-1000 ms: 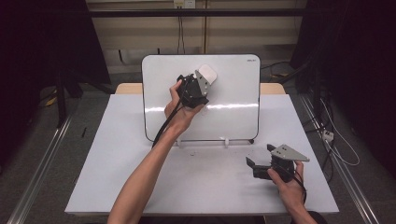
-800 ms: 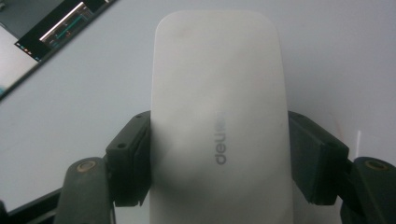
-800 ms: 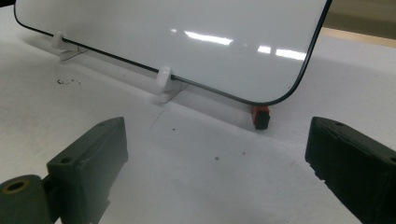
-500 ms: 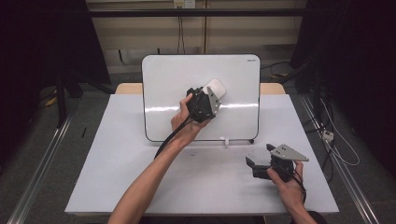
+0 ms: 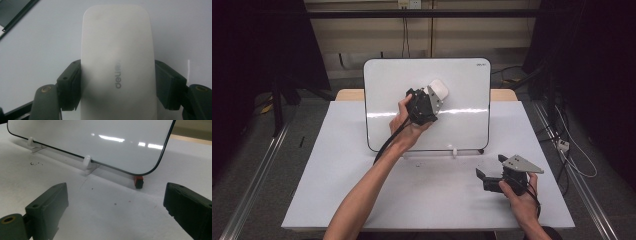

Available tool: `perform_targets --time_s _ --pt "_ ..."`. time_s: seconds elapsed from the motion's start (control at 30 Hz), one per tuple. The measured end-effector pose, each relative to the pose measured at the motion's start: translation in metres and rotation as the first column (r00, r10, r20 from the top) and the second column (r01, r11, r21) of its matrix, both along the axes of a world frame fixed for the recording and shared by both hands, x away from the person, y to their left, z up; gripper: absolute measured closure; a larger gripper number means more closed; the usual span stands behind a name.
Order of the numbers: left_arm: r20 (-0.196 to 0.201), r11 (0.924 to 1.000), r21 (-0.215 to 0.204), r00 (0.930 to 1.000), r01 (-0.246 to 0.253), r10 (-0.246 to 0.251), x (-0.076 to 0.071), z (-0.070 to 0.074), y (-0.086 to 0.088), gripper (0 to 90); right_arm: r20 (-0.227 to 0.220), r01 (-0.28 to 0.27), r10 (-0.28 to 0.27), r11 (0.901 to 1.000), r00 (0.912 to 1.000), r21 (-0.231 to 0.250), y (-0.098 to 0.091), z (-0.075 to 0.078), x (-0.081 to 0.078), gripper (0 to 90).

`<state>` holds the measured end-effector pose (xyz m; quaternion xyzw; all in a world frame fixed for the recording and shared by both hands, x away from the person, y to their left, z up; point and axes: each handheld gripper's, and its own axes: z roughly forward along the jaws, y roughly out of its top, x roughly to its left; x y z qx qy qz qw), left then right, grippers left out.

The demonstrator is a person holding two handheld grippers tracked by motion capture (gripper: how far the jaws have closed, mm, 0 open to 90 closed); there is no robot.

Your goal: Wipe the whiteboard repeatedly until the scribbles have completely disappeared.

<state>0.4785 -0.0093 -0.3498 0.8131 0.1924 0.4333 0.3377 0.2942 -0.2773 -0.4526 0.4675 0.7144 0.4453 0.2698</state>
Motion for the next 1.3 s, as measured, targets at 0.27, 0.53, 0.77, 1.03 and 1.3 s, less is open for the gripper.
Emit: perform_targets --time_s 0.27,0.53,0.77,1.03,1.3 --pt "-0.010 0.9977 -0.049 0.9989 -0.046 0.046 0.011 0.010 0.028 31.0 -0.003 0.001 -0.001 1.0000 1.0000 0.003 0.000 0.000 0.000 5.8" --pt "-0.003 0.9980 -0.048 0.9992 -0.041 0.041 -0.004 -0.008 0.023 31.0 0.000 0.001 -0.001 1.0000 1.0000 0.000 0.001 0.000 0.001 5.8" --pt "-0.001 1.0000 0.001 1.0000 0.004 -0.004 -0.020 -0.025 0.016 31.0 0.004 0.001 -0.001 1.0000 1.0000 -0.003 0.002 0.000 0.001 5.9" --pt "-0.014 0.9979 0.042 0.9987 0.049 -0.049 -0.032 -0.037 0.014 31.0 0.003 0.001 -0.001 1.0000 1.0000 -0.003 0.002 0.000 0.001 5.9" --pt "-0.020 0.9996 0.018 0.9996 0.021 -0.021 -0.015 -0.018 0.014 30.9 0.002 0.000 0.000 1.0000 1.0000 -0.001 0.001 0.000 0.001 5.8"
